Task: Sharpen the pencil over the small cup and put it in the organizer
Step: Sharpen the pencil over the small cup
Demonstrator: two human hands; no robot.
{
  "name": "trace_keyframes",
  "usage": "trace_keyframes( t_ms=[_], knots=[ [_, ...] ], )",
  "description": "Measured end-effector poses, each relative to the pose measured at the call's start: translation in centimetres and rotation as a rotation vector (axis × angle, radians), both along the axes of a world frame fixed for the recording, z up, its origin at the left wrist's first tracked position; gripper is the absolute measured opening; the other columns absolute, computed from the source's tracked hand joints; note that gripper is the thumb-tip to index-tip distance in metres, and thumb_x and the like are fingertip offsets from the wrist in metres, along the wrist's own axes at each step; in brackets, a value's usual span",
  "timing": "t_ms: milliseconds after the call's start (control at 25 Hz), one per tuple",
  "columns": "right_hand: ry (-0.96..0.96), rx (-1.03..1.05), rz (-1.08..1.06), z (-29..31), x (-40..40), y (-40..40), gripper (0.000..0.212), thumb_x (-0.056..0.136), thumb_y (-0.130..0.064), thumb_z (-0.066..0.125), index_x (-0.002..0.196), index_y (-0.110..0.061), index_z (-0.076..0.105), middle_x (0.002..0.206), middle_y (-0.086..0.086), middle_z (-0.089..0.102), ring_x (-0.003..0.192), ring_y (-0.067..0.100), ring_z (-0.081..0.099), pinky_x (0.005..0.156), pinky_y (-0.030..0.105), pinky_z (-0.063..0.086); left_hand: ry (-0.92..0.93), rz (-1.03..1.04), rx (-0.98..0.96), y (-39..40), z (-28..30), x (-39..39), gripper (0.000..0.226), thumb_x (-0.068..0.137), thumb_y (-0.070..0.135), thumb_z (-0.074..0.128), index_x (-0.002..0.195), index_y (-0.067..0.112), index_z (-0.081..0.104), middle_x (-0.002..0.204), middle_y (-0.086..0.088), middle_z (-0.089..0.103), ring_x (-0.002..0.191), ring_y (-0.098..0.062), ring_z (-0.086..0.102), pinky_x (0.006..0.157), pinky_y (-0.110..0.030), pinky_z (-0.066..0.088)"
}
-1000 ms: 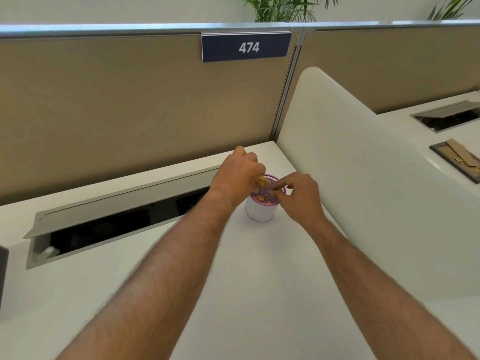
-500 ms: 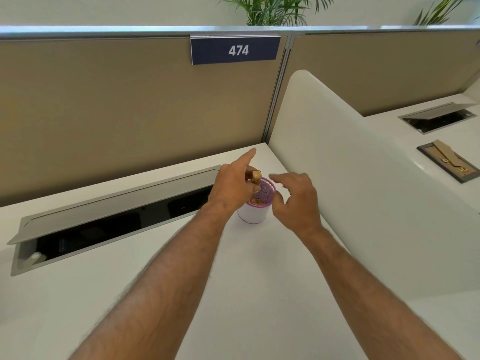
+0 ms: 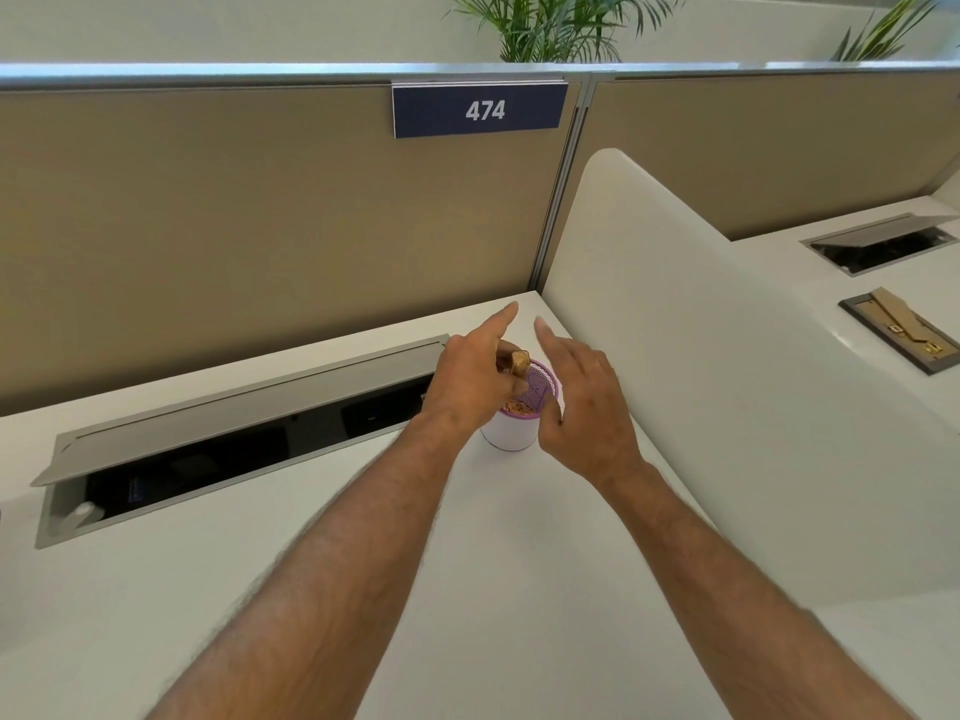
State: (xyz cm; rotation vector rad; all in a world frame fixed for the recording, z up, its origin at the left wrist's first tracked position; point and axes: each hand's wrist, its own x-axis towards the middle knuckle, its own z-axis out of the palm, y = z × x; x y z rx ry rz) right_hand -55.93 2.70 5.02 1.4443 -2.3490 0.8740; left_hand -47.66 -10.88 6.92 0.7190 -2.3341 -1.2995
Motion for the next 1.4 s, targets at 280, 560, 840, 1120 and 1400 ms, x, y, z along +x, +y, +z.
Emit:
trace_keyframes(
  t_ms=[280, 560, 840, 1120, 1400],
  knots=[
    [-0.349, 0.001, -0.086, -0.5, 0.3, -0.2, 0.063, 0.081, -0.029, 0.079, 0.137, -0.017, 0.054, 0.124, 0.004, 0.067, 0.111, 0.022, 0.059, 0.09, 0.034, 0.053, 0.159, 0.064, 0.124, 0.5, 0.4, 1.3, 0.079, 0.068, 0.003, 0.088, 0.136, 0.023, 0.053, 0.1, -0.004, 0.073, 0.089, -0.017, 0.071, 0.081, -0.029, 0.061],
    [-0.543, -0.216, 0.116, 2.1, 3.3, 0.7, 0.032, 0.084, -0.01, 0.076, 0.116, -0.015, 0.07, 0.111, 0.001, 0.073, 0.097, 0.011, 0.068, 0.078, 0.023, 0.059, 0.314, 0.152, 0.405, 0.7, 0.6, 6.6, 0.039, 0.071, 0.001, 0.084, 0.105, 0.015, 0.072, 0.097, -0.006, 0.075, 0.089, -0.017, 0.073, 0.081, -0.029, 0.061],
    [-0.892, -0.356, 0.284, 4.5, 9.5, 2.0, 0.046, 0.083, 0.003, 0.074, 0.124, -0.017, 0.065, 0.105, -0.003, 0.074, 0.105, 0.019, 0.07, 0.086, 0.027, 0.059, 0.236, 0.137, 0.227, 3.1, 0.8, 14.2, 0.035, 0.068, 0.012, 0.089, 0.094, 0.024, 0.068, 0.09, 0.01, 0.073, 0.086, -0.004, 0.069, 0.074, -0.016, 0.057],
    [-0.836, -0.334, 0.398, 6.5, 15.2, 2.6, 0.048, 0.083, 0.001, 0.075, 0.126, -0.018, 0.064, 0.109, -0.001, 0.073, 0.107, 0.019, 0.069, 0.086, 0.029, 0.059, 0.299, 0.235, 0.102, 5.4, 2.5, 20.9, 0.035, 0.07, 0.018, 0.087, 0.097, 0.028, 0.066, 0.093, 0.01, 0.072, 0.088, -0.006, 0.069, 0.075, -0.02, 0.059],
    [-0.939, -0.431, 0.309, 6.8, 12.8, 3.4, 0.039, 0.083, 0.001, 0.075, 0.117, -0.018, 0.067, 0.107, -0.001, 0.075, 0.104, 0.019, 0.071, 0.085, 0.028, 0.06, 0.388, 0.224, 0.149, 5.3, 4.5, 18.9, 0.036, 0.071, 0.012, 0.086, 0.101, 0.025, 0.072, 0.095, 0.005, 0.075, 0.089, -0.01, 0.072, 0.081, -0.028, 0.061]
  ],
)
